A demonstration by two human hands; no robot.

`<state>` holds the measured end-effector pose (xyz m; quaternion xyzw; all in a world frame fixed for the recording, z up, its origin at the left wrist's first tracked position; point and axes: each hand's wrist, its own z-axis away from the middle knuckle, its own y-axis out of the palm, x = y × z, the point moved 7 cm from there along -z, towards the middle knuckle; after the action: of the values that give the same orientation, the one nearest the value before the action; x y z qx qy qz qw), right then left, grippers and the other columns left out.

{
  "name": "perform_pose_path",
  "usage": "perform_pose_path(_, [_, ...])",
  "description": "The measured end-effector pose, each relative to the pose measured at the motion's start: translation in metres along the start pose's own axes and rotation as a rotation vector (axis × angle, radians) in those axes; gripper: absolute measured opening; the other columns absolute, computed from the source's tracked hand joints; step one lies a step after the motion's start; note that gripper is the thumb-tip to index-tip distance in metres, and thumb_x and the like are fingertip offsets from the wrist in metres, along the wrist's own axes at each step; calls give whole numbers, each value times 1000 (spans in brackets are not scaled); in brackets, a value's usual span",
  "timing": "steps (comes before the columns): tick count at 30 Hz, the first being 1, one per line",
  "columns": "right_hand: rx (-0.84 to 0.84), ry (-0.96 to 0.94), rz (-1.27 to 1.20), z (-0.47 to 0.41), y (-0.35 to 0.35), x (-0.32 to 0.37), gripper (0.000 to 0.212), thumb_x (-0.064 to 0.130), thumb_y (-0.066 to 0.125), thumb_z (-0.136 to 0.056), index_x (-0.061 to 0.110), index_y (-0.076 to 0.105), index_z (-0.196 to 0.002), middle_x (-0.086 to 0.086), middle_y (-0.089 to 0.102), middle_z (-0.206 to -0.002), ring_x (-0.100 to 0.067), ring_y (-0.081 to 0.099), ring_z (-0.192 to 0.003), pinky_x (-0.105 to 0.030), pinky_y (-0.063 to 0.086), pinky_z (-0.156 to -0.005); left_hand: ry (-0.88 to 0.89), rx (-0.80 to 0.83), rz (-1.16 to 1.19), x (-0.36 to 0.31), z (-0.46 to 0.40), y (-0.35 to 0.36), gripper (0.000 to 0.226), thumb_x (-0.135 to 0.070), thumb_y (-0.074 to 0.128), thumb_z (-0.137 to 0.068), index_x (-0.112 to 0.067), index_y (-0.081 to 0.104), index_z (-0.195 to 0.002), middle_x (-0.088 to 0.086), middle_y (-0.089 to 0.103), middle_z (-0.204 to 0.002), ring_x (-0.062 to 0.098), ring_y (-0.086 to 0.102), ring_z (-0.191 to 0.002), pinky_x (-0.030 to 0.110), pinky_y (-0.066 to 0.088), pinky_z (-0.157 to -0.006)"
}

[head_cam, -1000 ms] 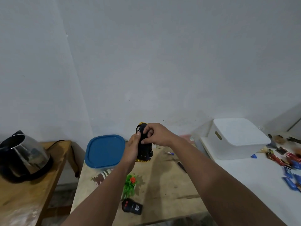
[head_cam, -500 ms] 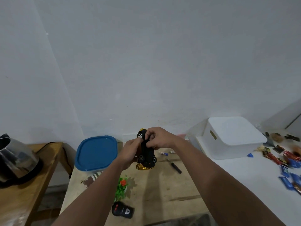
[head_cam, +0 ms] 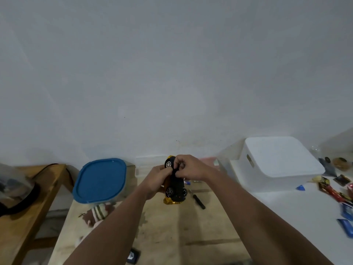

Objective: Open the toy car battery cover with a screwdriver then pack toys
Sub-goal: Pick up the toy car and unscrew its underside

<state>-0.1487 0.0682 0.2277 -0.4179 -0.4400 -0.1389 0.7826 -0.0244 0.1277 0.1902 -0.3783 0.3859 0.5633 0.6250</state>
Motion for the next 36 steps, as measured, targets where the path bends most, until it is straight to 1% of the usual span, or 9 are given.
perform_pose_path(4, [26,12,1,-2,-9,-18,19,5,70,-81,18,61,-91,3,58,-64,-10,55,-52,-28,51,-56,22,-25,-19,2,-9,18,25,-19,44,-105,-14,67,-115,-4,71,-79,13,70,-70,34,55,-62])
perform_pose_path(10, [77,-2,2,-6,-16,-36,20,5,68,-81,20,60,-90,5,58,-61,-8,54,-52,-26,48,-56,23,-24,14,8,-19,33,30,-29,43,-104,-29,61,-128,9,72,-109,25,72,-95,45,62,-73])
perform_pose_path(14, [93,-6,-2,-7,-17,-39,19,4,68,-82,18,62,-93,-5,61,-72,-13,57,-61,-25,49,-56,10,-47,8,10,-18,33,31,-29,50,-102,-35,59,-131,4,73,-99,20,73,-86,37,60,-68])
perform_pose_path(17, [-97,1,-60,-11,-22,-52,15,7,68,-82,18,65,-92,-12,62,-73,-15,58,-64,-30,50,-58,-18,-121,90,30,-15,23,29,-27,48,-107,-31,56,-134,7,72,-111,23,73,-97,37,60,-68])
perform_pose_path(20, [-362,136,-19,-12,-25,-96,5,16,68,-84,18,65,-87,10,56,-70,-11,58,-67,-30,49,-69,-67,-240,181,63,-10,11,26,-28,46,-108,-27,59,-130,10,71,-120,27,72,-103,35,59,-66])
perform_pose_path(23, [-224,351,164,-14,8,-161,16,29,69,-86,23,66,-100,4,66,-104,-19,63,-97,-32,51,-81,-105,-301,228,100,-8,2,23,-25,45,-109,-24,59,-127,12,72,-117,28,74,-100,40,60,-70])
perform_pose_path(26, [-98,458,331,-10,43,-216,34,34,64,-91,21,58,-122,-8,62,-121,-29,61,-110,-35,51,-87,-143,-298,289,129,-12,-4,26,-26,44,-109,-27,60,-129,13,75,-116,32,75,-103,48,63,-81])
perform_pose_path(31, [-78,543,593,-5,86,-256,38,35,60,-96,26,49,-132,-11,45,-128,-32,55,-112,-40,49,-78,-172,-275,353,161,-21,-15,28,-23,44,-109,-25,62,-129,13,75,-112,32,74,-99,42,61,-75])
perform_pose_path(36, [-181,563,591,-20,88,-254,28,37,51,-101,18,54,-123,-9,57,-120,-29,60,-107,-38,48,-75,-145,-226,358,164,-24,-33,30,-24,44,-107,-20,61,-131,11,73,-109,27,71,-94,37,59,-72])
